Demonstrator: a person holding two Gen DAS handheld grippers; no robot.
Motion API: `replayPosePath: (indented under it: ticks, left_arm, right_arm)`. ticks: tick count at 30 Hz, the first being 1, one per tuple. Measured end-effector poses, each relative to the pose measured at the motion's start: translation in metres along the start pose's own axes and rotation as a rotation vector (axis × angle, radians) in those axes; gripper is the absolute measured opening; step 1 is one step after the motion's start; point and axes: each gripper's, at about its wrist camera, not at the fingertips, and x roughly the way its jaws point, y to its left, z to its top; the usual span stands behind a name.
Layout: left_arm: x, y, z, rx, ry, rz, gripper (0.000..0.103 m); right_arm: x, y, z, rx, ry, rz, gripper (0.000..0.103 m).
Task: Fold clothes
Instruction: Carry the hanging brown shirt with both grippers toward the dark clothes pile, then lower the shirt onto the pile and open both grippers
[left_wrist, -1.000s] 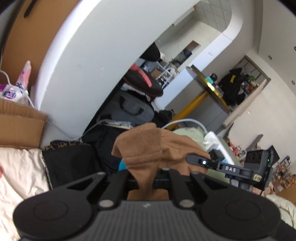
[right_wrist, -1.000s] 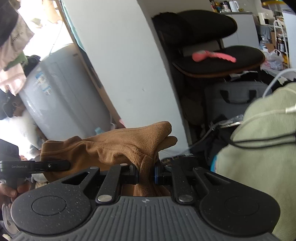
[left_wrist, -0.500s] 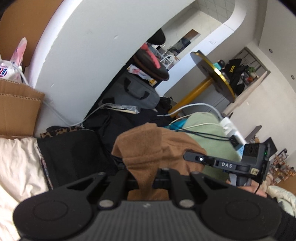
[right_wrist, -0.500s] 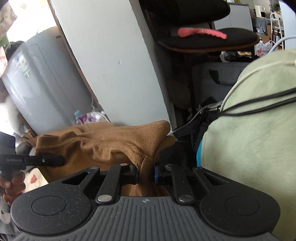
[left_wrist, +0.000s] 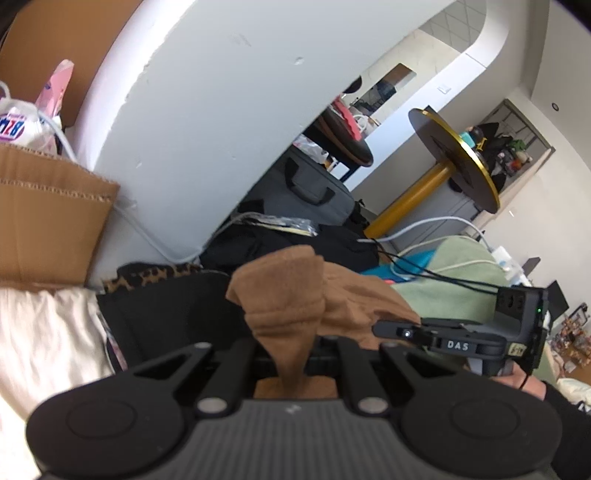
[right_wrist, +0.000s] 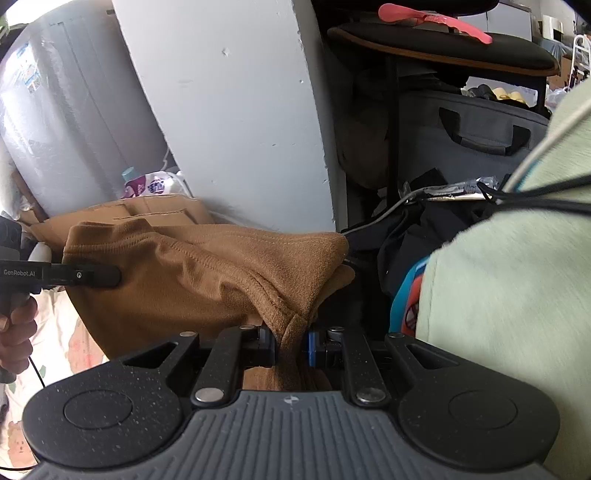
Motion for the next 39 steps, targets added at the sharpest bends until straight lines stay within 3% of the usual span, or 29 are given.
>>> replayPosePath:
  ticks: [15, 23, 34, 37, 39]
  left_arm:
    - [0.047, 0.046, 0.022, 0.081, -0.023, 0.139, 0.006]
    - [0.071, 0.071, 0.019, 0.087, -0.013, 0.224, 0.006]
    - [0.108, 0.104, 0.012, 0.082, 0.058, 0.353, 0.009]
    - [0.112, 0.11, 0.012, 0.064, 0.078, 0.384, 0.018]
    - [0.11, 0.11, 0.009, 0.082, 0.079, 0.391, 0.023]
  right_arm:
    - [0.094, -0.015, 0.025, -0.014, 0.033, -0.102, 0.016]
    - [0.143, -0.021, 0.029, -0.05, 0.096, -0.12, 0.017]
    - [0.215, -0.026, 0.035, -0.091, 0.226, -0.183, 0.019]
    - [0.223, -0.03, 0.041, -0.074, 0.257, -0.21, 0.034]
    - [0.228, -0.033, 0.045, -0.063, 0.278, -0.227, 0.037]
